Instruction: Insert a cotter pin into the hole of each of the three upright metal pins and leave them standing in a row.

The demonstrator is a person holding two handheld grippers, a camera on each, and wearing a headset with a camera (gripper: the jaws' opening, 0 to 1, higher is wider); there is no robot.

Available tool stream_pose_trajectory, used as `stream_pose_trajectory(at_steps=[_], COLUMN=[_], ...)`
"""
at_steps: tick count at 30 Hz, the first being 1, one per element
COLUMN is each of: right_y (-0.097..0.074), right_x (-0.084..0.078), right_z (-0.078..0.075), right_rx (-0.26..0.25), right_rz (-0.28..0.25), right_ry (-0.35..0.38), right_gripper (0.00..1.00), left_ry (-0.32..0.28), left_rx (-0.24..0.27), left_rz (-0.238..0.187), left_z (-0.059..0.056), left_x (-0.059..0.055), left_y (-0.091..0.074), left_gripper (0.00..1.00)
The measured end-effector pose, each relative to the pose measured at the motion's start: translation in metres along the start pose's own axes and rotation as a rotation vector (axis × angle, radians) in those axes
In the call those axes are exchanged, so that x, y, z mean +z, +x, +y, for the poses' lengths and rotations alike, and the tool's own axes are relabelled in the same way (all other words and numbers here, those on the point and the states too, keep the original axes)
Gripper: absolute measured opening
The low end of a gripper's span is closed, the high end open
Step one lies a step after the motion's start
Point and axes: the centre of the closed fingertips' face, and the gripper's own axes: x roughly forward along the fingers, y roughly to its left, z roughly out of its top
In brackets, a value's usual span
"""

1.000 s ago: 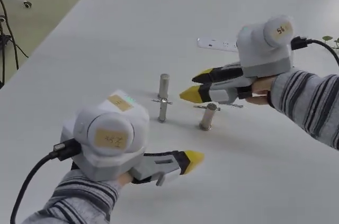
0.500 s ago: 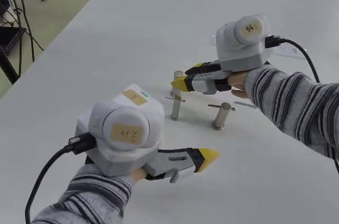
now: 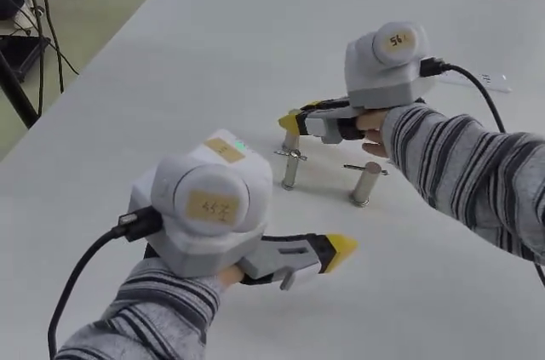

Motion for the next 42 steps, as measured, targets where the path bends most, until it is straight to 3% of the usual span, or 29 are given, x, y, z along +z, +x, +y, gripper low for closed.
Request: stream_pose_trajectory(at_steps=[3,8,14,27,42], right_y=[-0.002,-0.005,-0.018,-0.076,-0.132], right_x=[0.000,0.000,-0.005,-0.029,-0.062], right_z=[0.006,0.004,-0.002,-0.031,-0.048], right_rx=[-0.002,-0.014,-0.033,-0.123,-0.171], right_rz=[-0.008,0.003,0.013,0.052,0.096], right_ry=[-0.027,-0.085,-0.063,-0.084,-0.077], right_gripper=[0.10,0.09,0.08,0.08,0.08], left_ry=[-0.007,-0.005,-0.002,0.011,0.015], left_rx=[0.002,0.004,0.007,-0.006,-0.007], left_rz=[0.006,0.011,0.013,0.011,0.013], left_z=[0.001,0.002,0.003,-0.002,-0.002], left_x=[-0.002,-0.003,-0.003,-0.002,-0.003], left_y=[0.001,0.001,0.001,0.001,0.000], left_gripper=[0.90,0.89,0.89,0.90,0.90])
